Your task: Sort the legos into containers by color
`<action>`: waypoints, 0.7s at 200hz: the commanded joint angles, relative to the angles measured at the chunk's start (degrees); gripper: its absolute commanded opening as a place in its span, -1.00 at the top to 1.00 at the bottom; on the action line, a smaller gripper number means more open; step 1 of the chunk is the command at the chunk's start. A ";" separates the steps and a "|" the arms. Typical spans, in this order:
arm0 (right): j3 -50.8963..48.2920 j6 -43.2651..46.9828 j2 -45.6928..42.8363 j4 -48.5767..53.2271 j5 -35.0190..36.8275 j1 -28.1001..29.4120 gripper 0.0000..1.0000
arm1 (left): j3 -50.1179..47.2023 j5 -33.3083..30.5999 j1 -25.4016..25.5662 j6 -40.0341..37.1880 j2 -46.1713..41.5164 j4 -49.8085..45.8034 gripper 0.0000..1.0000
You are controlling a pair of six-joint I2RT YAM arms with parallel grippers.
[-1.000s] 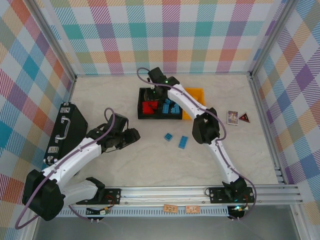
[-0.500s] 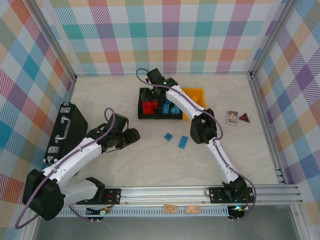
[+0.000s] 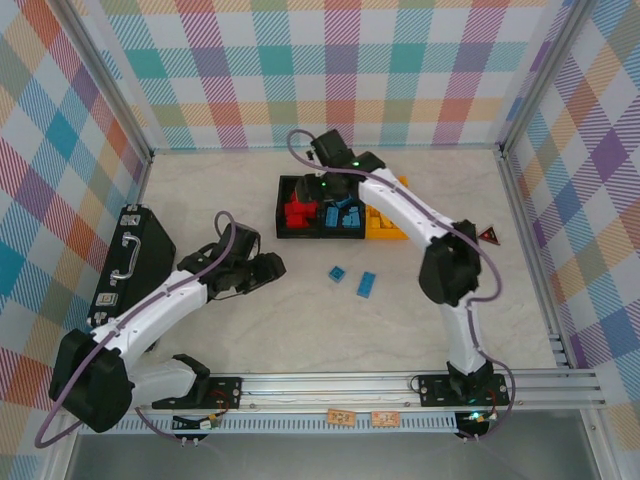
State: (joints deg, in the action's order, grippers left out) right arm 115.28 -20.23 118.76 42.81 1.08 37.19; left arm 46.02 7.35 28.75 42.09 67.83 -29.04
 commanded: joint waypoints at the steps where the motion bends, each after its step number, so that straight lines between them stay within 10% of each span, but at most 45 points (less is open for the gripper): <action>1: -9.13 -1.36 -6.74 -2.62 1.53 0.30 -0.12 | 2.63 4.72 0.30 -3.52 1.62 3.52 -0.19; 73: -38.87 -11.66 -25.62 -4.37 8.11 0.08 -0.33 | 3.10 11.37 3.55 -8.72 4.73 9.02 -0.19; 140: -51.24 -20.68 -25.87 -6.52 7.92 0.09 -0.38 | 3.14 10.58 7.44 -9.31 7.59 9.73 -0.19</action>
State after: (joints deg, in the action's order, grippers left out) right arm 66.70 -35.83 93.25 38.13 8.62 37.19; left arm 47.79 17.21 34.96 34.17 74.96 -20.58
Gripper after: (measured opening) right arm 0.688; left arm 0.596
